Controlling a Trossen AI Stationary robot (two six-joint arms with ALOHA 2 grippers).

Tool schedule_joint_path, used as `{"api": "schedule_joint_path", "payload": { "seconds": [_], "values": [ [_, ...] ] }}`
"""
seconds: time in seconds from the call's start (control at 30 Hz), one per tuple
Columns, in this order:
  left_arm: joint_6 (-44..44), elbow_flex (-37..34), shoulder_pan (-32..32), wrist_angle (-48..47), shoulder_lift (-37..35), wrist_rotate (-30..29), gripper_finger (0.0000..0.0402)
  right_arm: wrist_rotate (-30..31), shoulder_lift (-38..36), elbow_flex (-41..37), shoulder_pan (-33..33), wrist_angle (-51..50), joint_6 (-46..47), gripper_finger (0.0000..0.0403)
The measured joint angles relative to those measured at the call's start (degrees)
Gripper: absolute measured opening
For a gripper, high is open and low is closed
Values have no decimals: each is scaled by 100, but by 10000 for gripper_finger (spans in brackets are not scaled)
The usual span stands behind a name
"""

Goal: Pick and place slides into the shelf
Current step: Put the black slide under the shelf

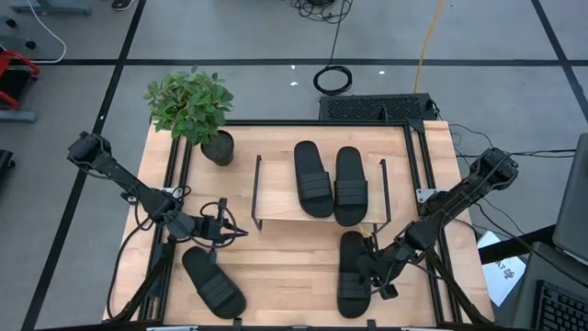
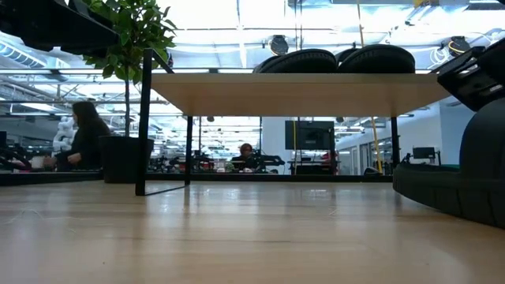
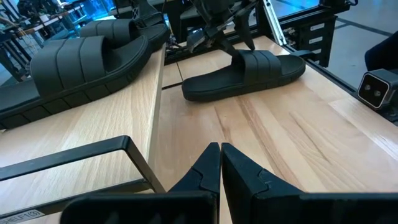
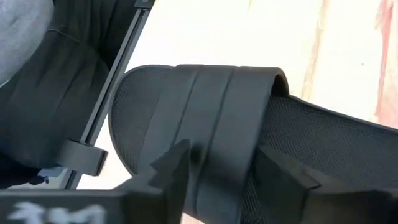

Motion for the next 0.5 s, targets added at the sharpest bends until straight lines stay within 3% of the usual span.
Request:
{"api": "schedule_joint_path", "payload": {
  "seconds": [0.33, 0.5],
  "values": [
    [0, 0, 1, 0, -1, 0, 17, 113, -11, -155, 210, 451, -145, 19],
    [-2, 0, 1, 0, 0, -1, 17, -143, -4, -78, 197, 530, -585, 10]
  ]
}}
